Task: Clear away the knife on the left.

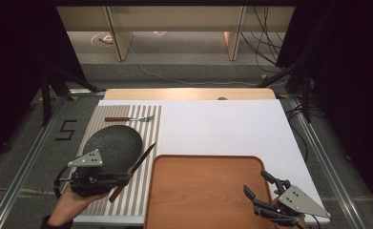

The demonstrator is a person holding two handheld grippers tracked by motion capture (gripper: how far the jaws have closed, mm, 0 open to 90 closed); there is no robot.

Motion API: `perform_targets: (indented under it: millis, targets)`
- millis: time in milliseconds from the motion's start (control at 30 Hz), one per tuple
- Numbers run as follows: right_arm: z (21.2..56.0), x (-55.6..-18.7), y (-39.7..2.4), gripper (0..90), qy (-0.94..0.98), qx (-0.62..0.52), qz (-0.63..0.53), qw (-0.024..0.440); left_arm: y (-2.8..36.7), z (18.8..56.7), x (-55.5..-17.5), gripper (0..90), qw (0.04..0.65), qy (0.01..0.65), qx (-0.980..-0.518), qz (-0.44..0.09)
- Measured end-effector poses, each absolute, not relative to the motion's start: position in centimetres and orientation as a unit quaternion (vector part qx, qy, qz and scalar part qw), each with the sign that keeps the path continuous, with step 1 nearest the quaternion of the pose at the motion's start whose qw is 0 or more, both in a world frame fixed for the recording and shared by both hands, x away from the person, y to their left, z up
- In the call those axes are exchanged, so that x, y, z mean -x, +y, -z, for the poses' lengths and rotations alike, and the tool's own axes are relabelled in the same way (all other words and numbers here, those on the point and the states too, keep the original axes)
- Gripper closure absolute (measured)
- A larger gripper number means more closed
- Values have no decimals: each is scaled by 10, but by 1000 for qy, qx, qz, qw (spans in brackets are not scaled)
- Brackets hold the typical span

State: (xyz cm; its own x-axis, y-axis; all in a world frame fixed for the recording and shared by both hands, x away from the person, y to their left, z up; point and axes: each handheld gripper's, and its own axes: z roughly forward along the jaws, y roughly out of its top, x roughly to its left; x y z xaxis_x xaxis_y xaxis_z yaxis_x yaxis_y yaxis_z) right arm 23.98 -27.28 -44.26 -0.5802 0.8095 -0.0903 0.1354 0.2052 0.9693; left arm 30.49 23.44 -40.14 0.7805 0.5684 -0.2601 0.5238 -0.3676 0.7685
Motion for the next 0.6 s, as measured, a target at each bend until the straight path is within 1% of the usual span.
perform_targets:
  millis: [167,433,600]
  targets:
    - [443,-240,-273,286,709,-333,-536,315,227,404,-305,769,460,325,-826,-15]
    - [442,-240,-273,286,708,-333,-537,315,215,407,-303,769,477,326,-816,-21]
    - [442,-240,-274,286,708,-333,-537,315,205,414,-304,770,481,325,-814,-15]
